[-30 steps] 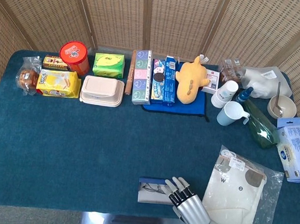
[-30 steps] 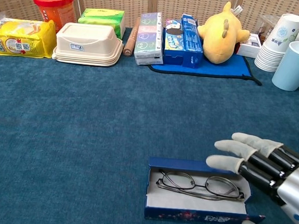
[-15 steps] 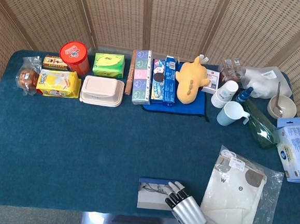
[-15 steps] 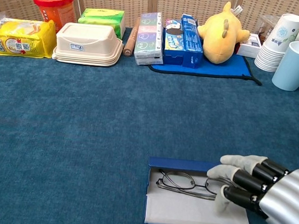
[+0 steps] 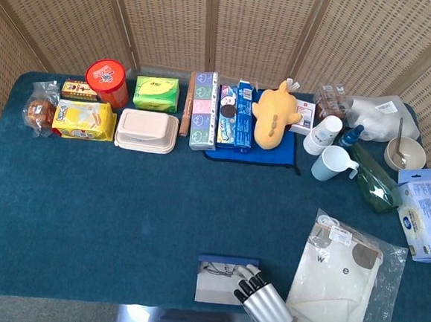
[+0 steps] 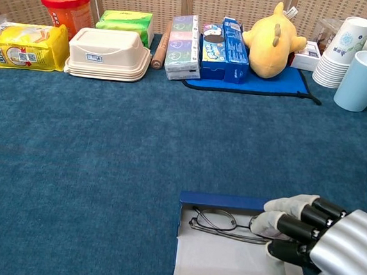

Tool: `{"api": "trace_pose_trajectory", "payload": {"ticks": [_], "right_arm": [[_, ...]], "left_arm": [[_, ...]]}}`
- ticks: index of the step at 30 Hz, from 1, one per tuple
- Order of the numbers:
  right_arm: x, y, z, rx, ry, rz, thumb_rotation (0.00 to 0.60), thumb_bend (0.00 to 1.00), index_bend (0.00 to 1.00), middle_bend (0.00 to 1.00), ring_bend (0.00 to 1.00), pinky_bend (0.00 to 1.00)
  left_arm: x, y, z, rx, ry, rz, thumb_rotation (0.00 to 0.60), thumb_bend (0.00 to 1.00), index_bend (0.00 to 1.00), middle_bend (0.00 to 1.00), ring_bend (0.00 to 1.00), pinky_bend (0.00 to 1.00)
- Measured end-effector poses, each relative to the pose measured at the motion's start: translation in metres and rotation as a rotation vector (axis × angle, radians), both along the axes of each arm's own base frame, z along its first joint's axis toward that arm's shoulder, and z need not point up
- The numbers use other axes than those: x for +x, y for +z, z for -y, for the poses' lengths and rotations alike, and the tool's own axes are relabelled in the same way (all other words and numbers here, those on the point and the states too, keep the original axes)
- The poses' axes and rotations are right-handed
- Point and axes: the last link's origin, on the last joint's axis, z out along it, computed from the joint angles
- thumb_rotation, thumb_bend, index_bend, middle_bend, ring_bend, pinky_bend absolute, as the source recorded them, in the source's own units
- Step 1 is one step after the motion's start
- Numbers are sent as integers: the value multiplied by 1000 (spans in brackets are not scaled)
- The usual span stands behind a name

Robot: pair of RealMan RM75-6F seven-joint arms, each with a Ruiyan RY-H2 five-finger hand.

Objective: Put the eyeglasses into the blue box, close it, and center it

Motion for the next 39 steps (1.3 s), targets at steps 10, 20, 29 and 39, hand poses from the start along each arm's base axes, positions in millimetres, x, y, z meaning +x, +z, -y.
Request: {"api": "trace_pose_trajectory", "payload": {"ticks": [10, 20, 29, 39], "right_arm": [[9, 5, 6, -25, -6, 21, 600, 312, 604, 333, 232, 254], [25, 12, 26, -35, -16, 42, 600, 300, 591, 331, 232, 254], [39, 13, 48, -34, -14, 31, 600, 276, 540, 304, 213, 254], [50, 2, 69, -29, -24, 14, 600, 277, 330, 199, 160, 245]], "left_arm": [[0, -1, 0, 0, -10, 6, 600, 279, 56, 16, 0, 0], [0, -4, -2, -8, -7, 11, 600, 280, 55, 16, 0, 0], [1, -6, -4, -14, -8, 13, 600, 280, 56, 17, 0, 0], [0, -6, -4, -13, -5, 12, 600, 279, 56, 16, 0, 0]]}}
